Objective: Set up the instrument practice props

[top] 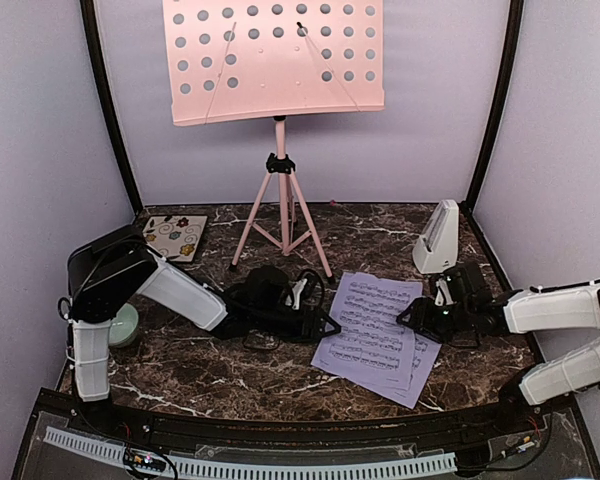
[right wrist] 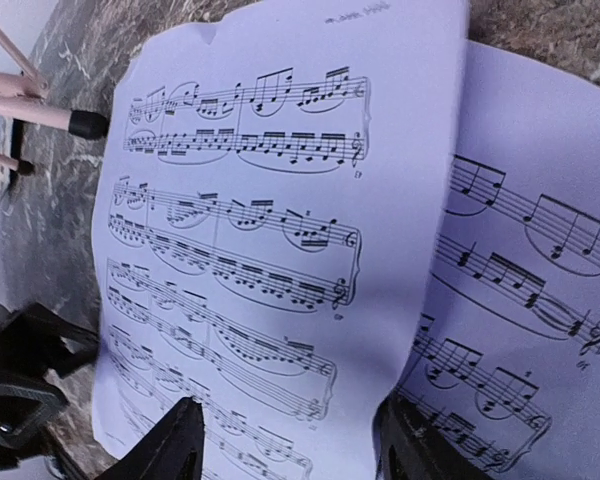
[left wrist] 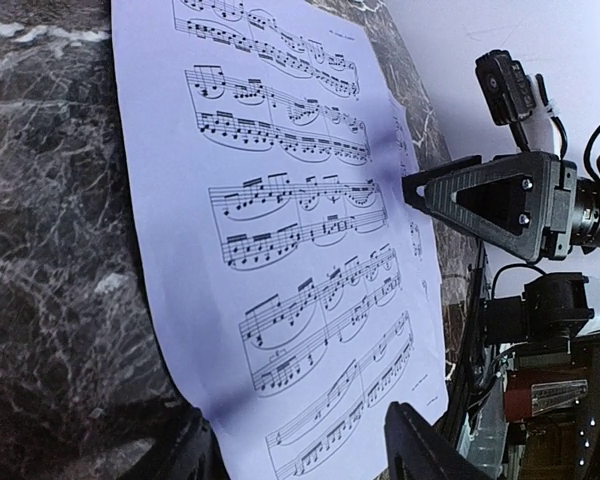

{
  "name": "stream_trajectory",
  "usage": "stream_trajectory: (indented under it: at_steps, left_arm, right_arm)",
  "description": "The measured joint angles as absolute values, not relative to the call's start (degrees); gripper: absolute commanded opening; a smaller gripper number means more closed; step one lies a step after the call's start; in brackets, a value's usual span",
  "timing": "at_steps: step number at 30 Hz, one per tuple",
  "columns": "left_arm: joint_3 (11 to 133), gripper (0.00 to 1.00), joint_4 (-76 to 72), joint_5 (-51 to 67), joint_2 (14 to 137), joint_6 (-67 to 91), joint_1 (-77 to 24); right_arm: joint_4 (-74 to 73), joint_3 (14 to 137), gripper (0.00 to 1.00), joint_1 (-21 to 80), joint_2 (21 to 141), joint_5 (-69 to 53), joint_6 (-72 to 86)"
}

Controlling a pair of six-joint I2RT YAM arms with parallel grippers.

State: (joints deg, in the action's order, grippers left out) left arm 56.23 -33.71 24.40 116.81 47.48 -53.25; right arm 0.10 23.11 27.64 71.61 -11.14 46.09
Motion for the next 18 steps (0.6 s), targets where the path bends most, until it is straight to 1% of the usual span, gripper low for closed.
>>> stream_trajectory:
  at_steps: [4,6,7,9,12,18]
  left_arm:
    - [56.93,0.61,-34.72,24.38,117.75,48.07,-53.8]
    - [56.95,0.6,-35.27,24.34,118.02,48.31,-53.93]
    - [56.95,0.61,-35.48,24.36,118.08,48.42,-53.95]
    - [56.95,0.6,-35.79,24.38,118.24,48.58,-53.98]
    - [56.97,0.6,-36.21,24.36,118.41,48.73,-54.02]
    - [56.97,0.59,-36.45,24.14,118.5,48.93,-54.08]
  right_arm:
    - [5.19,20.75,0.52,26.85,70.91,-14.06,50.3]
    - [5.93,20.01,0.47,26.61,69.08,-14.63,51.99]
    - [6.33,19.86,0.46,26.55,67.75,-14.79,52.97]
    - [7.64,19.84,0.46,26.44,64.93,-15.03,54.63]
    - [8.86,19.84,0.51,26.44,62.87,-15.05,55.48]
    - [7.4,19.59,0.53,25.12,64.03,-12.99,55.31]
